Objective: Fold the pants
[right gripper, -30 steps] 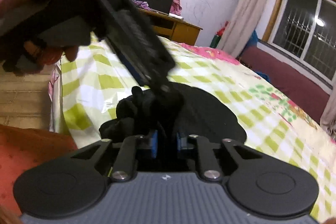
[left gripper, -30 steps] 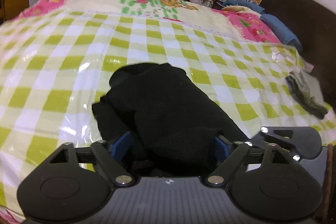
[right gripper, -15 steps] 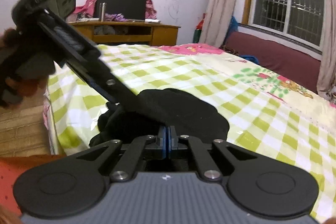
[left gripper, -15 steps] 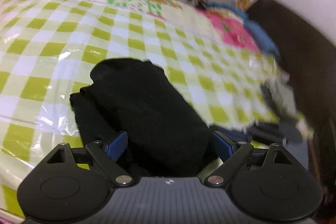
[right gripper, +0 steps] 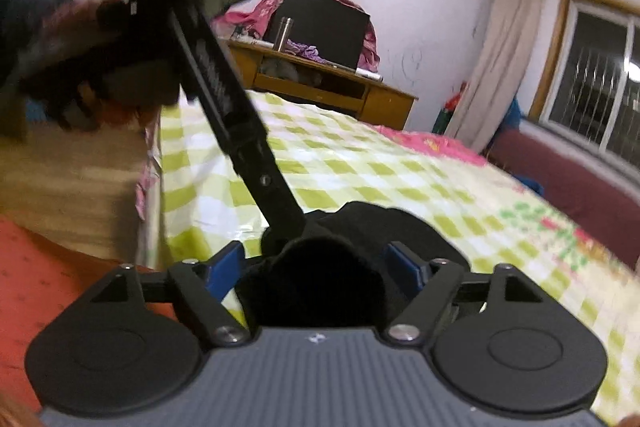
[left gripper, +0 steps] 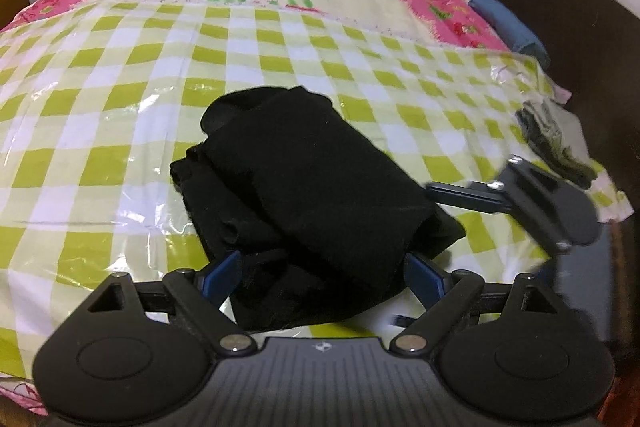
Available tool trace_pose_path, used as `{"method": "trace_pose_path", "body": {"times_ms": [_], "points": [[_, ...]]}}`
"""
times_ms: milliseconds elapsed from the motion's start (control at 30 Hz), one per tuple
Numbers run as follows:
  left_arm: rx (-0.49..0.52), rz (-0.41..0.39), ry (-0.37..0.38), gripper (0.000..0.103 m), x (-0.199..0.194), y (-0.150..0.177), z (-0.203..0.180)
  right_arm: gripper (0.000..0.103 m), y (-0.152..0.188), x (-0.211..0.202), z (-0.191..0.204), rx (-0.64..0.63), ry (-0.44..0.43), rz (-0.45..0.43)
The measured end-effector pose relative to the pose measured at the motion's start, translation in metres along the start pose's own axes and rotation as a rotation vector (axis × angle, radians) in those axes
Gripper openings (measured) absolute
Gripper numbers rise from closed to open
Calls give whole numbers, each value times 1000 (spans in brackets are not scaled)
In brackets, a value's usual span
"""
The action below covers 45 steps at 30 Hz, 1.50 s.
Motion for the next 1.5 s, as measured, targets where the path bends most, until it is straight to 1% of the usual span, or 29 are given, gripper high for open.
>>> {"method": "trace_pose_path", "body": {"times_ms": [67, 100, 133, 167, 200, 233, 267, 333, 467, 533, 567, 600, 633, 700, 800, 867, 967, 1067, 1133, 1167, 1200, 1233, 1267, 1300, 1333, 1367, 1400, 1433, 1500], "points": [[-2, -18, 11, 100, -4, -3, 0, 79, 1, 17, 2, -38, 25, 17], [-10, -25, 18, 100, -5, -4, 1, 76, 3, 26, 2, -33, 30, 36], [-20, -32, 26, 100, -5, -6, 3, 49, 5, 34, 0, -14, 38, 66], [-32, -40, 33, 100, -4, -9, 4, 29, 8, 39, -3, 20, 34, 103], [-48, -51, 45, 100, -1, -13, 6, 17, 9, 41, -7, 74, 20, 129], [-66, -59, 62, 100, 2, -17, 8, 16, 10, 39, -10, 111, 9, 130], [-92, -64, 77, 100, 8, -24, 10, 15, 10, 34, -12, 123, 19, 127], [-123, -67, 80, 100, 19, -34, 14, 14, 10, 23, -17, 154, 34, 117], [-137, -56, 50, 100, 43, -52, 15, 14, 11, 4, -35, 292, 21, 110], [-130, -47, 11, 100, 52, -61, 16, 14, 11, 1, -40, 326, 21, 102], [-122, -33, -20, 95, 58, -64, 17, 14, 11, 0, -40, 327, 24, 99], [-115, -19, -49, 84, 63, -67, 18, 14, 11, 0, -40, 327, 25, 97], [-110, -8, -67, 79, 67, -69, 20, 14, 11, 0, -41, 333, 24, 96], [-108, -5, -79, 57, 70, -77, 24, 14, 9, 0, -44, 342, 24, 96], [-83, -53, -78, 48, 57, -97, 25, 14, -5, -3, -52, 343, 37, 76], [-41, -105, -92, 44, 41, -111, 24, 14, -24, -6, -60, 342, 51, 40], [-6, -154, -110, 38, 23, -125, 29, 14, -52, -5, -66, 357, 47, -1], [-19, -169, -144, 38, 20, -128, 54, 14, -71, 14, -59, 357, 32, -6], [-64, -141, -165, 38, 32, -114, 79, 14, -72, 42, -40, 309, 26, 38], [-91, -113, -199, 38, 44, -102, 95, 14, -66, 59, -26, 272, 11, 72], [-119, -85, -225, 38, 56, -89, 109, 18, -55, 79, -9, 236, -20, 123], [-147, -51, -251, 38, 68, -74, 122, 26, -42, 97, 7, 203, -56, 183], [-175, -31, -258, 39, 78, -60, 132, 32, -29, 111, 23, 184, -103, 237], [-201, -35, -256, 39, 81, -50, 138, 38, -19, 117, 35, 158, -120, 255], [-215, -57, -253, 39, 78, -45, 139, 39, -18, 114, 40, 117, -106, 236], [-220, -80, -247, 43, 71, -42, 139, 40, -20, 107, 41, 83, -87, 216], [-223, -94, -247, 49, 64, -40, 140, 41, -23, 98, 38, 77, -83, 200], [-226, -105, -256, 53, 58, -39, 141, 41, -26, 88, 31, 99, -90, 190], [-231, -127, -310, 54, 43, -37, 148, 42, -29, 62, 11, 181, -101, 173]]}}
Point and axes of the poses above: each gripper's, at about its wrist camera, not at the fingertips, and x roughly the way its jaws point, z to its left, y to its underside, the point moved 10 cm from there along x, roughly the way its jaws point, and after that the axes turned 8 degrees about z, right-handed, at the moved point
